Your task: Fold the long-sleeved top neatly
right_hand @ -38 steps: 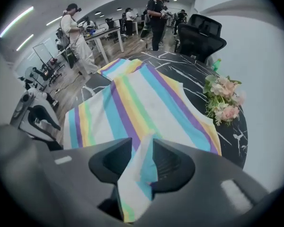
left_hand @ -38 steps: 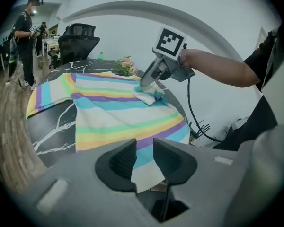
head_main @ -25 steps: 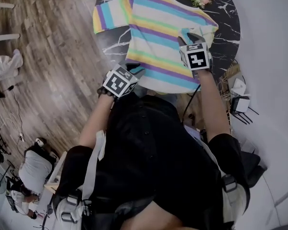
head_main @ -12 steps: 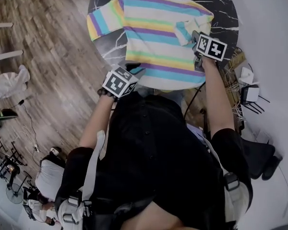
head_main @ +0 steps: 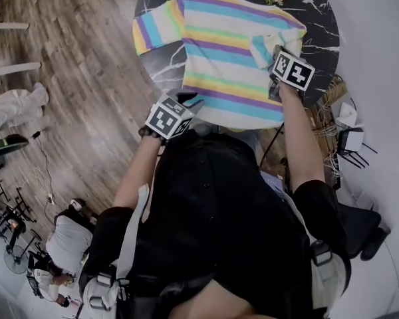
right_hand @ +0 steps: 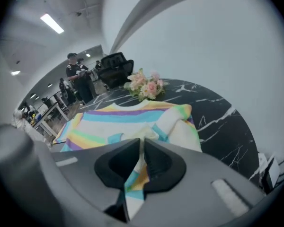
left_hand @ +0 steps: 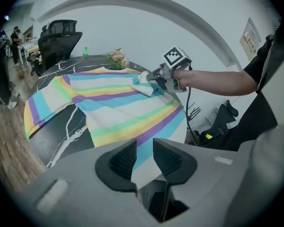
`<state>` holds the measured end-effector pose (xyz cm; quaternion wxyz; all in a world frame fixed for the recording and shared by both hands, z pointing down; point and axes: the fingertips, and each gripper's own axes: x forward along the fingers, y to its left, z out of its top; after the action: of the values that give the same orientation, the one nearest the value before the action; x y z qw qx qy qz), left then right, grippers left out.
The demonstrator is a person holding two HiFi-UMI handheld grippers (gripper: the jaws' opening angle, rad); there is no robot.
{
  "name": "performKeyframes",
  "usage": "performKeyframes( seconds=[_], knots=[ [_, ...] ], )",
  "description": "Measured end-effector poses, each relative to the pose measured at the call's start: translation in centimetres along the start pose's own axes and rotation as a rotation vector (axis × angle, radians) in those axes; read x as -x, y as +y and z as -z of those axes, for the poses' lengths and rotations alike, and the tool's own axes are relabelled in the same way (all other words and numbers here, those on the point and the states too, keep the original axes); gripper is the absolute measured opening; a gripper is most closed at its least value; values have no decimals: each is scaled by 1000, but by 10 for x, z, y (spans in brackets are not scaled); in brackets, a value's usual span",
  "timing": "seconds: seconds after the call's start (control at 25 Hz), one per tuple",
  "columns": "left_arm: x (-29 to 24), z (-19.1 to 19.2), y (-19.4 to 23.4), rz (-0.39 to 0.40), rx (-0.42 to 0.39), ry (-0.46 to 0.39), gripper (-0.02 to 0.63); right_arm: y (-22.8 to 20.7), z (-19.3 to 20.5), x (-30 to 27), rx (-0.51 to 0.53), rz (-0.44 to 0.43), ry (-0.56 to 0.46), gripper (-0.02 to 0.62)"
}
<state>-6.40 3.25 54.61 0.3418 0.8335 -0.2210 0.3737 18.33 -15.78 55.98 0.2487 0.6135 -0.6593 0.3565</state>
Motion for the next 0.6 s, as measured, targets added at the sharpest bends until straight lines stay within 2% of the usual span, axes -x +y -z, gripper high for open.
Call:
performKeyframes(
  seconds=[0.16, 0.28, 0.48, 0.6],
  knots=[
    [-3, -5, 0, 11, 7, -16, 120, 58, -11, 22, 153, -130, -121, 37],
    [-5, -6, 0, 20, 8, -21, 118, 106, -8, 32, 268, -218, -162, 37],
    [0, 1, 6, 14, 24, -25, 118, 172, 19, 27, 499, -303, -146, 38],
    [4, 8, 9, 8, 40, -28, 118, 195, 42, 19, 550, -347, -92, 58]
  ],
)
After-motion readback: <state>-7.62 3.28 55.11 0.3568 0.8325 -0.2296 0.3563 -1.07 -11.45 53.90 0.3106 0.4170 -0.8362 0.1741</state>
